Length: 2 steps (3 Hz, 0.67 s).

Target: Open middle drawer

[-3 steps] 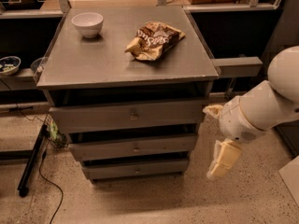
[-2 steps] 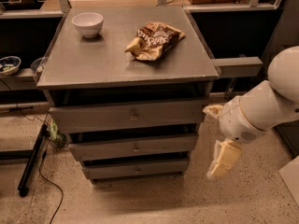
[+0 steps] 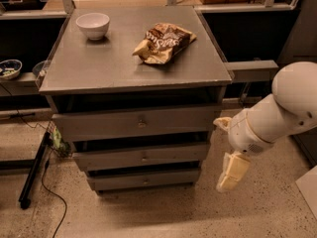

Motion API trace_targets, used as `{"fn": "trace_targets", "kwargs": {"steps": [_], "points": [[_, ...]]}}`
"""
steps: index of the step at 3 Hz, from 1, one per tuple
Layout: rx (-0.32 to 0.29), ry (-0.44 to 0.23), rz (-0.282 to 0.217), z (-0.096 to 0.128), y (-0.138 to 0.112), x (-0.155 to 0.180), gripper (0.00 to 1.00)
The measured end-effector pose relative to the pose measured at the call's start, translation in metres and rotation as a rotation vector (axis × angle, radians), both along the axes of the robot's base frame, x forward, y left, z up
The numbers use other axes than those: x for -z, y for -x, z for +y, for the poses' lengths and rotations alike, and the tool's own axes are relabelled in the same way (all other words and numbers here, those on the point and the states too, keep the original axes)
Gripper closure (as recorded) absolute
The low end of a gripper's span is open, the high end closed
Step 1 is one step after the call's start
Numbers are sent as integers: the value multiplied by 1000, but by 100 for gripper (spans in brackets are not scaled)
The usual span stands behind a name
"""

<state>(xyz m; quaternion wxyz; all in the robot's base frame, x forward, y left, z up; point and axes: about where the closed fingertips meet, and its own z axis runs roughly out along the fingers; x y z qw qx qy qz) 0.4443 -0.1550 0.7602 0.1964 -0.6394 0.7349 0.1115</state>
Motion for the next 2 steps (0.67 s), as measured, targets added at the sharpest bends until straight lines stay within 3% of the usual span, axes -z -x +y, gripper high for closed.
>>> {"fn": "trace_targets", "kwargs": {"steps": [1, 2], "points": [[-9, 26, -4, 1, -34, 34, 0], [-9, 26, -4, 1, -34, 34, 0]]}}
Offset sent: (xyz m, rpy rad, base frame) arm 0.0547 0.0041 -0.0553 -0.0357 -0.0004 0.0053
